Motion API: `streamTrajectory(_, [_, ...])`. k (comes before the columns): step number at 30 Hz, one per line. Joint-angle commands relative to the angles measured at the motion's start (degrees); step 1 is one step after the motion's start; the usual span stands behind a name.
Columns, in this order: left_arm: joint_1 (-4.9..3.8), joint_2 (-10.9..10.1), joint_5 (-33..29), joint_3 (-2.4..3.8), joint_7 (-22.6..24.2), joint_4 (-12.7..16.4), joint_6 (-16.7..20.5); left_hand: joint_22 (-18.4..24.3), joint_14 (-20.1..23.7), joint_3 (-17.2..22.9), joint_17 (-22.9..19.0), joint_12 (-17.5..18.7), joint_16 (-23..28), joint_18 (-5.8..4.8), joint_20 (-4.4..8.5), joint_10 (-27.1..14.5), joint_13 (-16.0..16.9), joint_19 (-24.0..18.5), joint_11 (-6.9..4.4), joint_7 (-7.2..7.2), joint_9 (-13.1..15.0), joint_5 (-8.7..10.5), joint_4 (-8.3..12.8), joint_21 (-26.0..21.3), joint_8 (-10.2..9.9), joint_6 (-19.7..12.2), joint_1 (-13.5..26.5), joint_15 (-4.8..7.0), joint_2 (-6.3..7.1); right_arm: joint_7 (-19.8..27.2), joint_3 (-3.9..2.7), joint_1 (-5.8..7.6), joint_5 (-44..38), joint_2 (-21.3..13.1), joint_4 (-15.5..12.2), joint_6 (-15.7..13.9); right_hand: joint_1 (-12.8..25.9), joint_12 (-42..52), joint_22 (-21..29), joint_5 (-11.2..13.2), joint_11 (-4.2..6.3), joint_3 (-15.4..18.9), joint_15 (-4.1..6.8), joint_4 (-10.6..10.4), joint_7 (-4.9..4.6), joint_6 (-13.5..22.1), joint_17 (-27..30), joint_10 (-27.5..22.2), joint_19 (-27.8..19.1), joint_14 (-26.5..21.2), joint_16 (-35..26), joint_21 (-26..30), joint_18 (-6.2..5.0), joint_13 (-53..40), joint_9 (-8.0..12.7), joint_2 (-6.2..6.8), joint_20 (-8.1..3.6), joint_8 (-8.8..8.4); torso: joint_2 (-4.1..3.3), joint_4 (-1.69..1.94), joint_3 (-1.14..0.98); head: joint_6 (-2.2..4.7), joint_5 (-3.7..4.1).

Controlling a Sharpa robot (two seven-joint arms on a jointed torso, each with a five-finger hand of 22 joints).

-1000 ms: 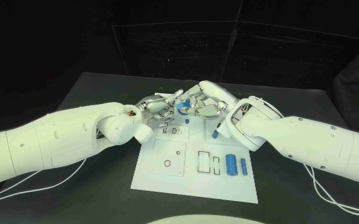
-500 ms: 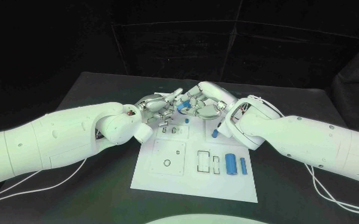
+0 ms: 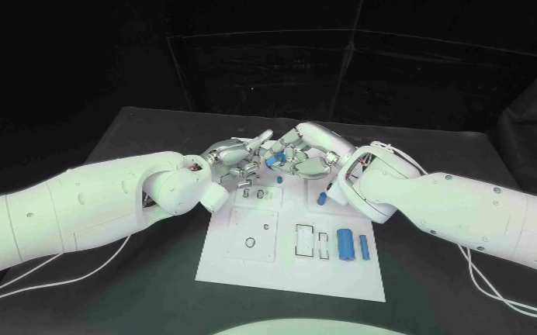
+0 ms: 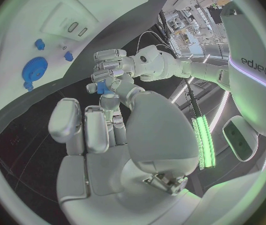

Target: Assemble the parts on the task board

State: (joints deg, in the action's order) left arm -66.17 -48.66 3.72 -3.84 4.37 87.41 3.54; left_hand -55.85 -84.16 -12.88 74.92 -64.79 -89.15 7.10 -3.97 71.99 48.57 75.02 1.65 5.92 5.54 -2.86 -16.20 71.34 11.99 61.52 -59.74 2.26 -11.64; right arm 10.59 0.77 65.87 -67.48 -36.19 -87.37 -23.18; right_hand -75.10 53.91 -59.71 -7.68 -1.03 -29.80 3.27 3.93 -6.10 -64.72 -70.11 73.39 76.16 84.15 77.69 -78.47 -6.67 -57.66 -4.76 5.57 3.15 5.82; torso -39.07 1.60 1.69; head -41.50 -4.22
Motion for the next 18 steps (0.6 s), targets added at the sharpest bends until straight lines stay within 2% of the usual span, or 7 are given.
streamTrajectory(1, [-0.11, 0.0, -0.6, 0.04, 0.9, 0.0, -0.9, -0.1, -5.4, -0.4, 13.4, -0.1, -0.2, -0.6, 0.33, -0.1, 0.0, -0.1, -0.43, -0.19, 0.1, 0.14, 0.1, 0.2, 0.2, 0.3, -0.7, 0.35, 0.02, -0.1, -0.02, 0.08, -0.6, -0.1, -0.1, -0.3, 0.0, 0.1, 0.0, -0.3, -0.25, 0.3, -0.36, -0.1, -0.24, -0.1, 0.0, -0.1, 0.1, 2.2, -0.1, 0.0, 1.0, 0.1, 0.0, -0.61, 0.12, 0.2, 0.01, -0.02, -0.02, -0.03, 0.09])
streamTrajectory(18, [-0.1, -0.1, 0.7, 0.04, 0.5, -0.2, -0.7, -0.3, -5.4, -0.5, 13.4, -0.1, -0.2, -0.61, 0.36, 0.0, 0.1, -0.1, -0.51, -0.3, 0.2, 0.14, 0.3, 0.4, 0.4, 0.6, -1.5, 0.39, -0.15, 0.6, -0.04, 0.05, -1.2, -1.1, -0.4, -3.0, -0.1, 0.1, -0.1, -0.4, -0.27, 0.5, -0.37, 0.0, -0.28, 0.0, 0.0, -0.2, 0.2, 2.2, -0.1, 0.0, 1.02, 0.0, 0.0, -0.66, 0.14, 0.16, -0.02, 0.0, 0.0, -0.14, 0.18])
